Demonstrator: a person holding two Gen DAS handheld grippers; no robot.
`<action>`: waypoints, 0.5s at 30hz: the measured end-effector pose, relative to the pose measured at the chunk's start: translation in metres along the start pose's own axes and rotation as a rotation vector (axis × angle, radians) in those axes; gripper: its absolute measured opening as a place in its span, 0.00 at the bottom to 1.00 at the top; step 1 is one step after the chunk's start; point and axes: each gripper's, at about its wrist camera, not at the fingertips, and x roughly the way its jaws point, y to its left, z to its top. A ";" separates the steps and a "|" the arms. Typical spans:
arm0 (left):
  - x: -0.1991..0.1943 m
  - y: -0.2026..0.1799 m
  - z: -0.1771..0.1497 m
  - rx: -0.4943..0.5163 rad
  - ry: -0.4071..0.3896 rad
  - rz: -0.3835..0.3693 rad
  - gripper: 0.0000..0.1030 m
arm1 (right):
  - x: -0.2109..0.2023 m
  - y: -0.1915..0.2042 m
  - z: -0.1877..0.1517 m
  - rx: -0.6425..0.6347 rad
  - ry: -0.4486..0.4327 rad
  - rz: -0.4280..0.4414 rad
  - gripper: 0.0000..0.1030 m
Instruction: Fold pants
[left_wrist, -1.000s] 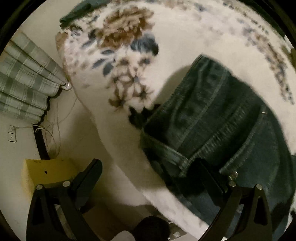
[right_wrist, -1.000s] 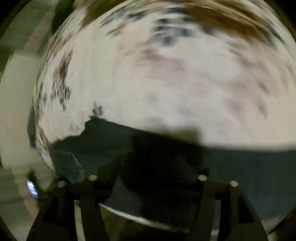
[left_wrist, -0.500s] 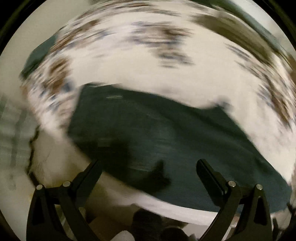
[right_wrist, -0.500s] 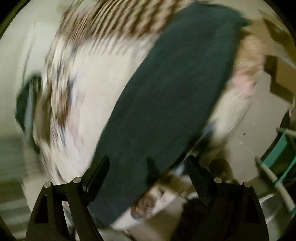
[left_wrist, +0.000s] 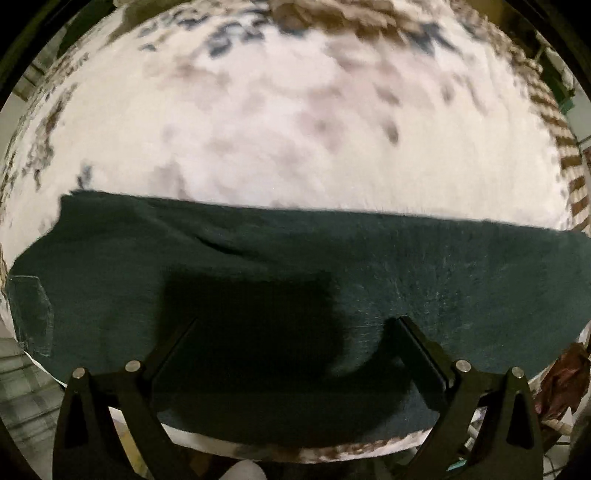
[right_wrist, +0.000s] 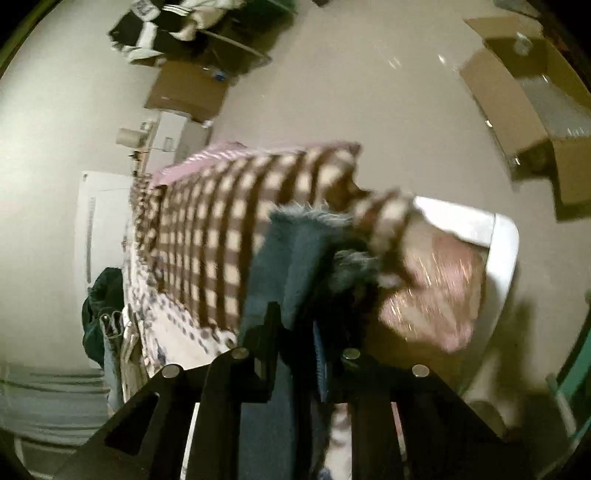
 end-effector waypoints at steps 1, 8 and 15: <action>0.008 -0.002 0.001 -0.003 0.019 0.007 1.00 | 0.000 0.002 0.003 -0.014 -0.003 -0.005 0.18; 0.025 0.004 0.010 -0.051 0.045 -0.027 1.00 | 0.012 -0.005 0.022 -0.062 0.010 -0.002 0.17; 0.030 0.004 -0.004 -0.073 -0.009 -0.024 1.00 | 0.039 0.001 0.028 -0.090 0.098 -0.033 0.43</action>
